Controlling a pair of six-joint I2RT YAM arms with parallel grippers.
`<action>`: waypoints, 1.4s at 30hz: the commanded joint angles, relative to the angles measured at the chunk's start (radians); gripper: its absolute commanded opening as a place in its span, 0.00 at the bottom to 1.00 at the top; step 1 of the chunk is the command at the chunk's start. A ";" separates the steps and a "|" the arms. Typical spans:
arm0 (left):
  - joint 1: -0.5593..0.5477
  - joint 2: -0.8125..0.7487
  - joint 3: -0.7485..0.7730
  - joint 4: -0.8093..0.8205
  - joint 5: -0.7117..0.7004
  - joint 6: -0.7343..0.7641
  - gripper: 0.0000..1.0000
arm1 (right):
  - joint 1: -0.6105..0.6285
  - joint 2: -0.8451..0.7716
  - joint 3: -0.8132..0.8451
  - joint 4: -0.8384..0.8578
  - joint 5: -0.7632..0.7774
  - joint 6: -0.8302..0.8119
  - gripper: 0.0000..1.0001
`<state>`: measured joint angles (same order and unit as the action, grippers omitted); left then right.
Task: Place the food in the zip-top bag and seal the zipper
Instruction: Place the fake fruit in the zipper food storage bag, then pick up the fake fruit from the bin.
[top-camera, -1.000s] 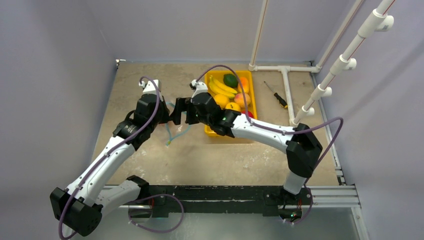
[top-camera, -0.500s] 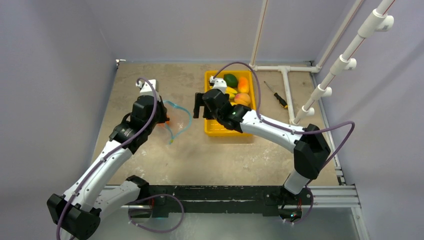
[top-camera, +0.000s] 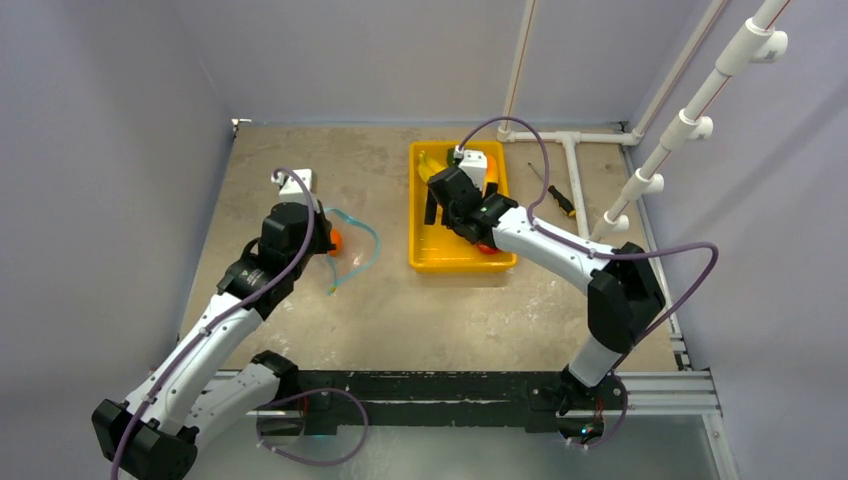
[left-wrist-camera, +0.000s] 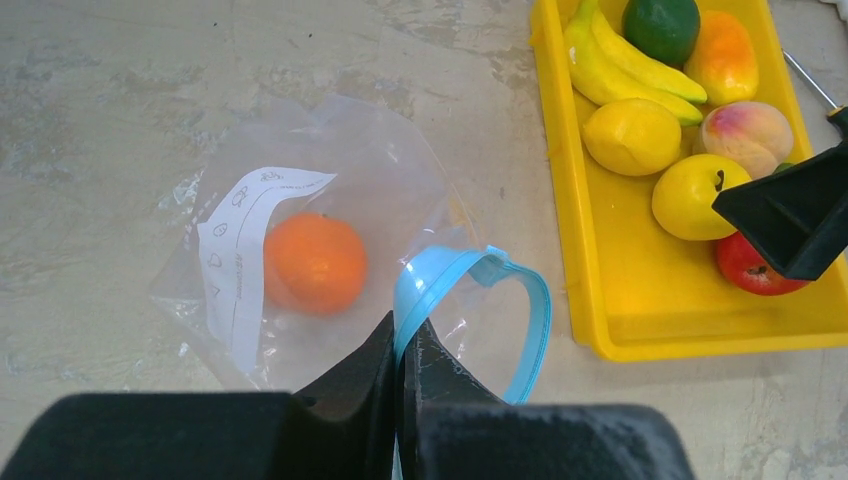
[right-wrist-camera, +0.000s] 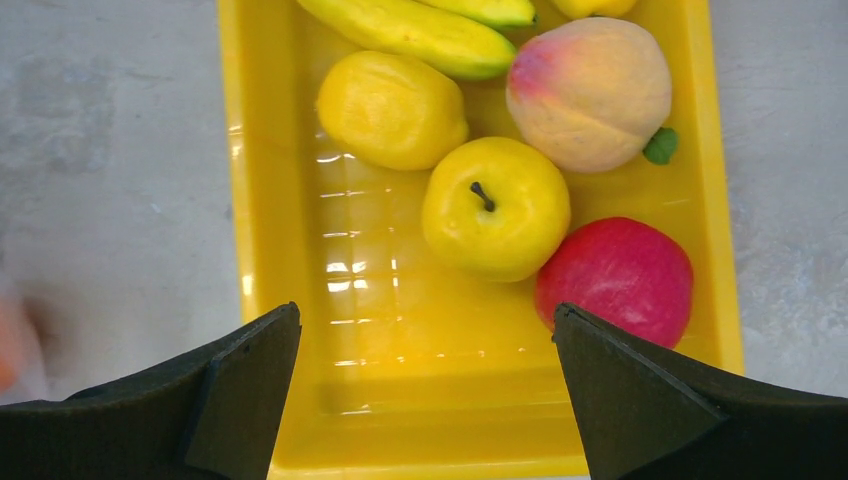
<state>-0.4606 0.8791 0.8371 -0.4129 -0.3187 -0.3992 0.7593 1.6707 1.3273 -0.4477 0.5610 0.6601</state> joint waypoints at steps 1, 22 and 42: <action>-0.004 -0.030 -0.022 0.048 -0.016 0.025 0.00 | -0.025 0.020 0.037 -0.040 0.069 -0.006 0.99; -0.005 -0.054 -0.031 0.033 -0.011 0.032 0.00 | -0.117 0.195 0.059 0.082 0.034 -0.098 0.99; -0.004 -0.040 -0.028 0.034 -0.016 0.036 0.00 | -0.135 0.228 0.023 0.149 -0.015 -0.120 0.68</action>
<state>-0.4606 0.8379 0.8059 -0.4084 -0.3225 -0.3763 0.6273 1.9198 1.3495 -0.3206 0.5491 0.5545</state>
